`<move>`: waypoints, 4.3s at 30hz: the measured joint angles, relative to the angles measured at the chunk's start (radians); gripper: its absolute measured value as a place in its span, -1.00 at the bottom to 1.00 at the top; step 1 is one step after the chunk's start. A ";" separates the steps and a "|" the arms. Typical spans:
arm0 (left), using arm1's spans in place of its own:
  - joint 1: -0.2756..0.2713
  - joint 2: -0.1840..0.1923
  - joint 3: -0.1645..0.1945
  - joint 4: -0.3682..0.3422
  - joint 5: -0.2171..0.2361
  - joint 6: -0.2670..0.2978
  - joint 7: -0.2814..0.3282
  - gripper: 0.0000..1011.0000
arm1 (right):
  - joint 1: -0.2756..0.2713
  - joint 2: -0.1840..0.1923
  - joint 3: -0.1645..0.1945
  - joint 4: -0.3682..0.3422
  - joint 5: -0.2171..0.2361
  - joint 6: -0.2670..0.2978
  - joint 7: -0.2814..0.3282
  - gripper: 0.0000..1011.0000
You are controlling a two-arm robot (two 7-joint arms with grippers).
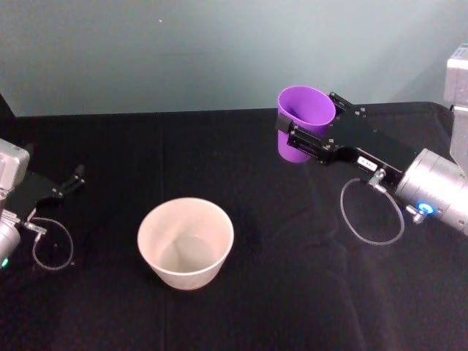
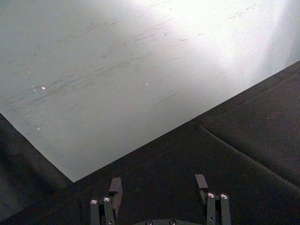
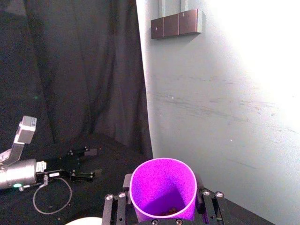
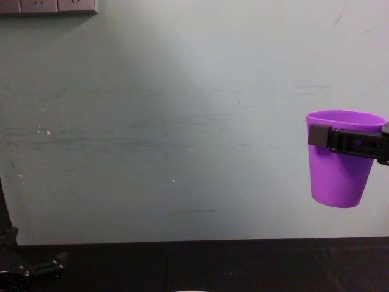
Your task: Pick up the cup and pour the mung beans from the cup into the bowl.
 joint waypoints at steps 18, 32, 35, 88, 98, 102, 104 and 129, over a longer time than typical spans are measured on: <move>0.000 0.000 0.000 0.000 0.000 0.000 0.000 1.00 | 0.000 0.000 0.000 0.000 0.000 0.000 0.000 0.46; 0.000 0.000 0.000 0.000 0.000 0.000 0.000 1.00 | 0.000 0.000 0.000 0.000 0.000 0.000 0.000 0.46; 0.000 0.000 0.000 0.000 0.000 0.000 0.000 1.00 | 0.000 0.000 0.000 0.000 0.000 0.000 0.000 0.46; 0.000 0.000 0.000 0.000 0.000 0.000 0.000 1.00 | 0.000 0.000 0.000 0.000 0.000 0.000 0.000 0.46; 0.000 0.000 0.000 0.000 0.000 0.000 0.000 1.00 | 0.000 0.000 0.000 0.000 0.000 0.000 0.000 0.46; 0.000 0.000 0.000 0.000 0.000 0.000 0.000 1.00 | 0.000 0.000 0.000 0.000 0.000 0.000 0.000 0.46; 0.000 0.000 0.000 0.000 0.000 0.000 0.000 1.00 | 0.000 0.000 0.000 0.000 0.000 0.000 0.000 0.46; 0.000 0.000 0.000 0.000 0.000 0.000 0.000 1.00 | 0.000 0.000 0.000 0.000 0.000 0.000 0.000 0.46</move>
